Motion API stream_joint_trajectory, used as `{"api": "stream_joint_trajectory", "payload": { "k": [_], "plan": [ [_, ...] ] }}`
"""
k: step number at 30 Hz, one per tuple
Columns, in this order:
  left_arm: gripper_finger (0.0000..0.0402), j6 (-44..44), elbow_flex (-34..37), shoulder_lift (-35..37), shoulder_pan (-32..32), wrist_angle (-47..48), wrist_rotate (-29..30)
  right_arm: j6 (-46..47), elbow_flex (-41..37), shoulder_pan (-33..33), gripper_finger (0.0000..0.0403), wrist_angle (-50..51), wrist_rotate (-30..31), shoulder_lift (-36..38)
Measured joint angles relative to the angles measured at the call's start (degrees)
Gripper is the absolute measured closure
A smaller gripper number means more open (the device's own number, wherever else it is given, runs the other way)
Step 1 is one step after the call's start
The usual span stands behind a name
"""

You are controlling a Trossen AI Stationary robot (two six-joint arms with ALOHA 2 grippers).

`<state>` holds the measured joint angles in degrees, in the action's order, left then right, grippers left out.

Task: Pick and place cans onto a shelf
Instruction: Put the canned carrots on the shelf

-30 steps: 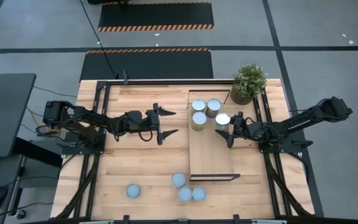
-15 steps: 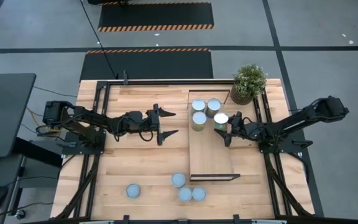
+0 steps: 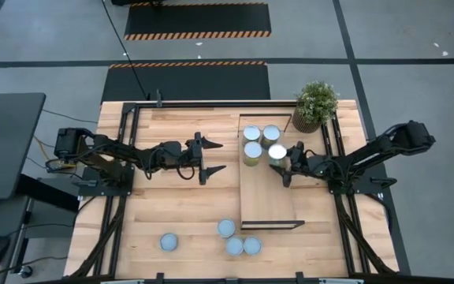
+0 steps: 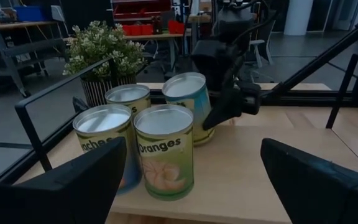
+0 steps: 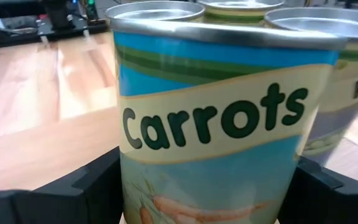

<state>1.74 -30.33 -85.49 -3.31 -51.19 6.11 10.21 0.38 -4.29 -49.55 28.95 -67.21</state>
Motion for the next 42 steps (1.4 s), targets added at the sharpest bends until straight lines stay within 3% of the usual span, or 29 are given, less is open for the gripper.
{"api": "stream_joint_trajectory", "payload": {
  "k": [6,14,19,33,42],
  "plan": [
    [0.0024,0.06,0.0,0.0,0.0,0.14,0.0,1.3,0.16,0.16,0.0079,-1.04,0.17,-2.35],
    [0.0024,0.09,0.0,-0.02,0.0,0.24,0.02,1.77,0.0,1.39,0.0023,0.55,-0.16,-2.9],
    [0.0024,0.38,0.0,-0.02,0.0,0.68,0.02,3.38,0.21,2.09,0.0013,1.59,-1.97,-2.94],
    [0.0024,0.44,0.0,-0.02,0.0,0.94,0.02,6.66,16.23,2.62,0.0011,35.69,-3.19,-2.96],
    [0.0024,0.44,0.0,-0.04,0.0,2.18,0.02,7.24,22.23,2.62,0.0011,47.89,-6.55,-2.96]
  ]
}}
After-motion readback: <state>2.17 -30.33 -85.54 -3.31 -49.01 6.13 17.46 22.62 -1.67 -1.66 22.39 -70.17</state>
